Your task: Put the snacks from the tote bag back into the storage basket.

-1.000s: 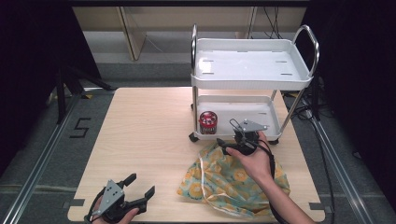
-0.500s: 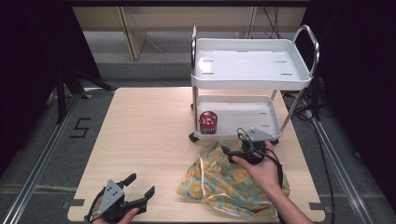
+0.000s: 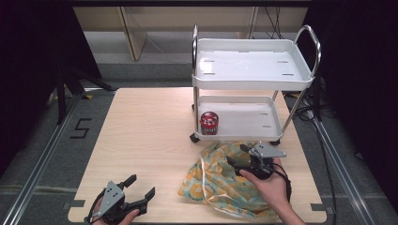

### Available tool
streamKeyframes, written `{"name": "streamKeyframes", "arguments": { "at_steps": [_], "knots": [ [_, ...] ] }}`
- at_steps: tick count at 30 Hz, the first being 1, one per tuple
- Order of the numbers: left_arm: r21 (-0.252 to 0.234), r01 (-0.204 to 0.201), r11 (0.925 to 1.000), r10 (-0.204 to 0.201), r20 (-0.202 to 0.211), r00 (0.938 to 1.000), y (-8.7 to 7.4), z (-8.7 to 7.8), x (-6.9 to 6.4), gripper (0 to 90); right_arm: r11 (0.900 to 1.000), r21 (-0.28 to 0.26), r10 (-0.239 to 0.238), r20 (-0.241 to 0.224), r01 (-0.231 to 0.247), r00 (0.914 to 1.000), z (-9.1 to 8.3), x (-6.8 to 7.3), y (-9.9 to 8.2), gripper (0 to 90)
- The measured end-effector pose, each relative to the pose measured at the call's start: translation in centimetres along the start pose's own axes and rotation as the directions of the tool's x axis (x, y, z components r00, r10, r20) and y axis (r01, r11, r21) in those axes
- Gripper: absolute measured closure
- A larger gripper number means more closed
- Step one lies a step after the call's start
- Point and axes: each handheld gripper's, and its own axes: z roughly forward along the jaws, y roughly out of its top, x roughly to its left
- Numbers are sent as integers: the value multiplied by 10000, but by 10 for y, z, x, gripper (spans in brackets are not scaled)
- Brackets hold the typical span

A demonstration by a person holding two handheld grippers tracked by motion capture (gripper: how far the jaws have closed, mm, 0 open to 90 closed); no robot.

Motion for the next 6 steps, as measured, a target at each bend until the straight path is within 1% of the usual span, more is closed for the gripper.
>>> {"name": "streamKeyframes", "arguments": {
  "at_steps": [1,2,3,4,6],
  "knots": [
    [-1,-68,10000,68,41,10000,0,-1,1,179,9989,-348,-314,56,316,9995,-2,-2,0,307],
    [-1,-68,10000,68,41,10000,0,-1,1,179,9989,-348,-314,56,316,9995,-2,-2,0,307],
    [-8,-50,10000,50,37,10000,0,-1,1,179,9993,-361,-88,-96,85,9999,-3,-1,-1,308],
    [8,-69,10000,69,32,10000,0,-1,1,179,9996,-266,-86,58,87,9999,-6,-2,-1,312],
    [86,-9,10000,10,-15,10000,0,0,0,179,9996,-261,-142,22,143,9999,-7,-3,-2,313]
  ]
}}
